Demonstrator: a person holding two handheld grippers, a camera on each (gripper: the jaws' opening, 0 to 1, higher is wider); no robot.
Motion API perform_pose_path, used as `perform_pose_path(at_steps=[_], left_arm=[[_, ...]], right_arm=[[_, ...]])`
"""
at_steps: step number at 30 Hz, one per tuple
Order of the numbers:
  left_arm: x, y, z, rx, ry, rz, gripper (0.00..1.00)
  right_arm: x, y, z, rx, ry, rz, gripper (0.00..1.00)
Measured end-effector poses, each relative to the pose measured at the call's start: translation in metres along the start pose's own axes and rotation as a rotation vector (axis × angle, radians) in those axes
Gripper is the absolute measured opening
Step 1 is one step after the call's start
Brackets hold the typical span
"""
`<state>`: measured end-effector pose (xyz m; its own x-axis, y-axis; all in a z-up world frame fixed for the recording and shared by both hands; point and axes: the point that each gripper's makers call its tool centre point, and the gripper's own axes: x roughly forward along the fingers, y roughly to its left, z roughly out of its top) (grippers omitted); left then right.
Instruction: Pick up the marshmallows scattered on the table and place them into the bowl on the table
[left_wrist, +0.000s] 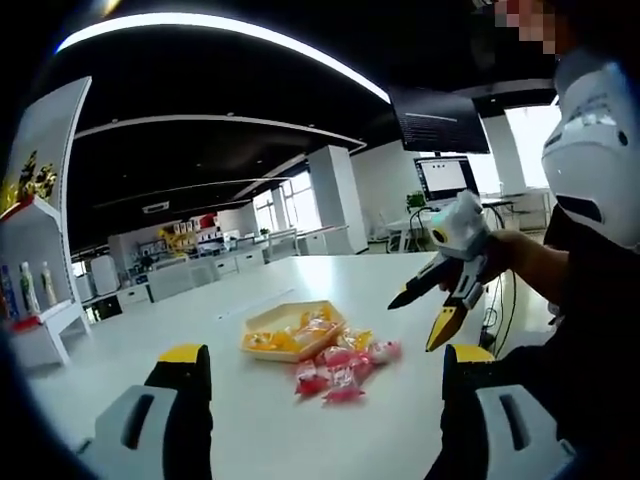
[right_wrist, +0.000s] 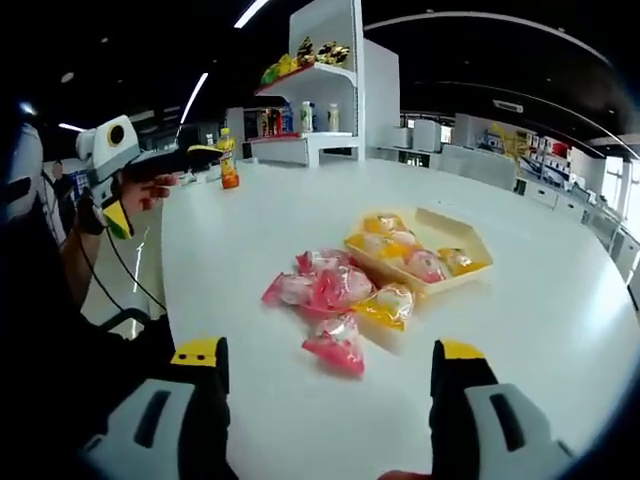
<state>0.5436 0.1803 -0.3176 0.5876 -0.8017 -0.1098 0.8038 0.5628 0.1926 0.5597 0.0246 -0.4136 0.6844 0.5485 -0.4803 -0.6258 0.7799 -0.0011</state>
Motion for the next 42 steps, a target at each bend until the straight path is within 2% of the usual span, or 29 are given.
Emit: perform_pose_path(at_steps=[6,9,16,24,29,42], left_arm=[[0.0,-0.001,0.0,-0.005,-0.003,-0.009,0.95],[0.001,-0.001,0.0,-0.002,-0.003,-0.012,0.95],[0.001,0.0,-0.006,0.004,0.02,-0.012,0.95],[0.001,0.002,-0.004,-0.018,0.005,-0.015,0.95],[0.001,0.003,-0.004,-0.021,0.005,-0.011,0.95],[0.007,0.004,-0.009,-0.017,0.019,-0.02,0.95]], right_arm=[[0.006,-0.001,-0.003,0.009,0.01,0.006,0.79],[0.009,0.0,-0.005,0.011,0.019,0.015,0.75],[0.016,0.001,-0.008,0.021,0.028,0.03,0.73],[0.022,-0.002,-0.01,0.031,0.031,0.028,0.69],[0.028,-0.001,-0.011,0.045,0.019,0.039,0.63],[0.038,0.007,-0.015,0.055,0.037,0.058,0.62]])
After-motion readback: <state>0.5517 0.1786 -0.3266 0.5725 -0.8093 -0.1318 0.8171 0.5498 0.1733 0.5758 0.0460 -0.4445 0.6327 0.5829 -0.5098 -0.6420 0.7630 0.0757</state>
